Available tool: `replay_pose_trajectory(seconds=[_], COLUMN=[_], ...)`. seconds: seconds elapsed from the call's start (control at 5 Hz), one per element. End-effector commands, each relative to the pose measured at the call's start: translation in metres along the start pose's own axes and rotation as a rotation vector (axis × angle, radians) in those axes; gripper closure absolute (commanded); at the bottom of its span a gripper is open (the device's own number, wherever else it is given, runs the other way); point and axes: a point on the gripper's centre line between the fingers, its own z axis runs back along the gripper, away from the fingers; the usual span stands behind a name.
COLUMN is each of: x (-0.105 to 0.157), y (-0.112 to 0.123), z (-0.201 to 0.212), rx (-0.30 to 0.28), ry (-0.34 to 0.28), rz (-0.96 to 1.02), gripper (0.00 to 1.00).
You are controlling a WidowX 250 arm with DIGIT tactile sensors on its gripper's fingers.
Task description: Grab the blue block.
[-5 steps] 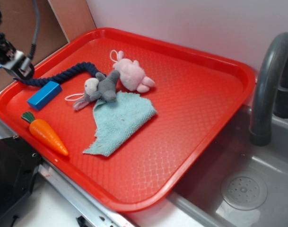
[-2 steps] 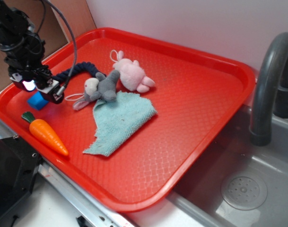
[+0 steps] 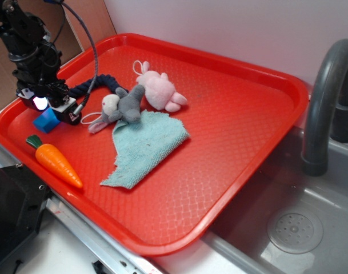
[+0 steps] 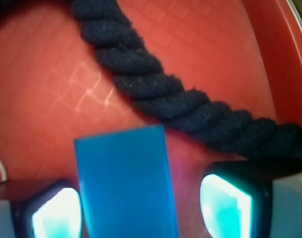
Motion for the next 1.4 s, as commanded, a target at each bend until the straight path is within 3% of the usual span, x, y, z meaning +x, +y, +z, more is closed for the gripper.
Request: replay_pose_trajectory(seconds=[0.0,0.2,0.4,0.6,0.8,1.0,1.2], x=[0.006,0.008,0.007,0.01,0.017,0.017,0.005], y=[0.005,0.005,0.001,-0.009,-0.028,-0.058,-0.084], z=[0.003,0.003,0.013,0.058,0.111,0.166,0.209], rx=[-0.001,-0.001,-0.05,-0.054,-0.141,-0.164,-0.268], ry=[-0.014,0.01,0.041,-0.047,-0.134,-0.232,-0.272], rz=[0.045,0.045,0.054,0.042,0.038,0.018,-0.073], gripper=[1.0,1.0,1.0,1.0,1.0,1.0,1.0])
